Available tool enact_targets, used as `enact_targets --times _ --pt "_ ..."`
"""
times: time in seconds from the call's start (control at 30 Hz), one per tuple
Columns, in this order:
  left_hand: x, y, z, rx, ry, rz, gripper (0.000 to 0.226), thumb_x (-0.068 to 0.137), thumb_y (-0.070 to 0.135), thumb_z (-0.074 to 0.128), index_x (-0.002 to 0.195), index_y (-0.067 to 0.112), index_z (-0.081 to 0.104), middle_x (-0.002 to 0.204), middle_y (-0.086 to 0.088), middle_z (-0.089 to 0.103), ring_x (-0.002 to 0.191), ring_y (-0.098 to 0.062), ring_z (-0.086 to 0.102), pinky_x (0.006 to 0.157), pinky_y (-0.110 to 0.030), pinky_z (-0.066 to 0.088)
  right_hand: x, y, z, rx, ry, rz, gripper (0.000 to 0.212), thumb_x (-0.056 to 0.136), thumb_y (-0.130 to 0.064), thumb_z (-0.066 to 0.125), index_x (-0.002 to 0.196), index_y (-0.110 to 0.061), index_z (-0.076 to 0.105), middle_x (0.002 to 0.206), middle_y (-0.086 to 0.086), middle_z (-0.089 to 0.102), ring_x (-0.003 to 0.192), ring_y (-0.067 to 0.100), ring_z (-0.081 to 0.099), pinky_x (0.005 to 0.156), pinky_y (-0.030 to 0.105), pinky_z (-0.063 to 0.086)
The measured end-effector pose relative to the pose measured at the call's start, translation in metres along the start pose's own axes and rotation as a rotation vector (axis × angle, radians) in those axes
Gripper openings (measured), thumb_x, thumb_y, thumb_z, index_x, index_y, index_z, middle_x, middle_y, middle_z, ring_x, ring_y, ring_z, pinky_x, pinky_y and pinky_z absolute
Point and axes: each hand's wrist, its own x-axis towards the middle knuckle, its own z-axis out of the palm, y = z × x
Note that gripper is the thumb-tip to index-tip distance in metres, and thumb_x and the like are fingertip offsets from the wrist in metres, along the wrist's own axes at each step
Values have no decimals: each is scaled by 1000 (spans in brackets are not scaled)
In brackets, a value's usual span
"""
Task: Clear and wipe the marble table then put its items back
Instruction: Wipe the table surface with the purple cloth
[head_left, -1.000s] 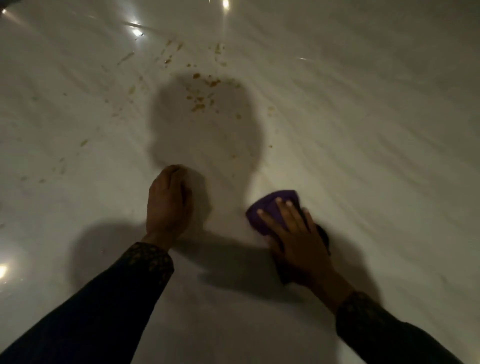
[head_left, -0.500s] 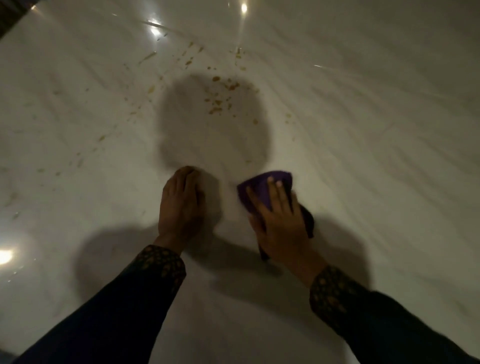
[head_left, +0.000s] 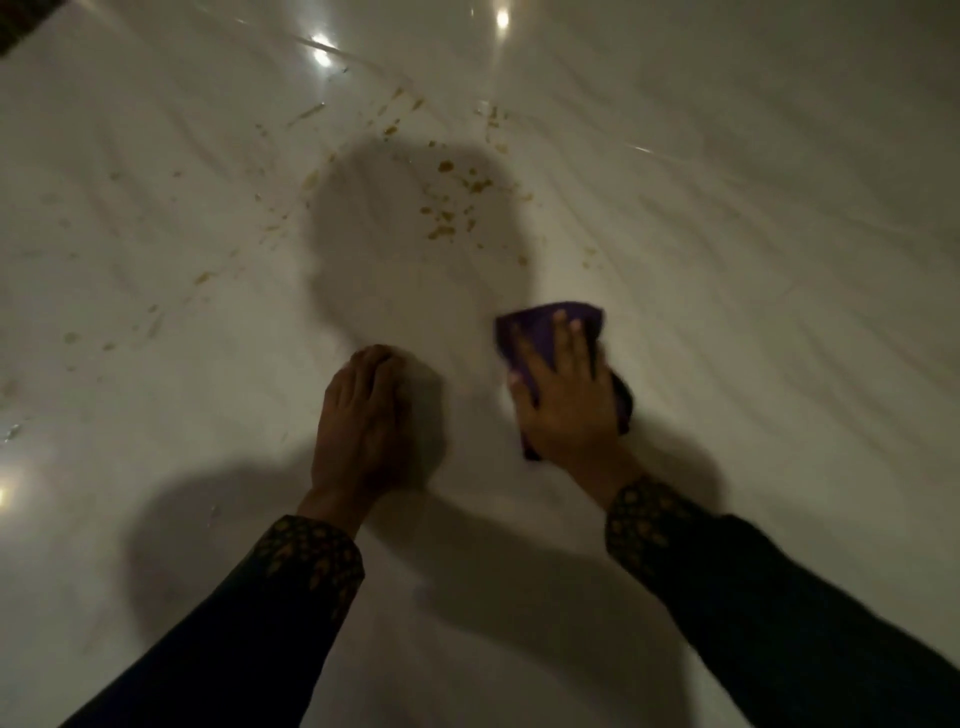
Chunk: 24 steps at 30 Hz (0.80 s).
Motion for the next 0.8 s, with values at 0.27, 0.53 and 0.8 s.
enact_targets --times 0.27,0.53,0.8 --pt "68 -19 -18 129 78 -43 29 94 23 45 111 4 58 111 -17 58 92 -36 55 79 -41 43 -38 25 -6 31 -81 -122 51 99 -48 28 150 -40 26 160 7 19 147 29 20 116 49 20" --pt "79 -42 -4 150 114 -5 26 91 13 49 114 3 54 115 -16 55 103 -36 52 92 -46 42 135 83 -16 23 -78 209 57 98 -55 18 153 -39 9 162 12 9 149 29 5 120 50 4" --pt "79 -38 -7 152 82 -42 34 94 23 40 121 5 51 125 -14 52 114 -35 49 101 -43 38 83 0 0 15 33 61 57 96 -47 29 151 -30 29 155 21 26 145 36 23 115 54 21"
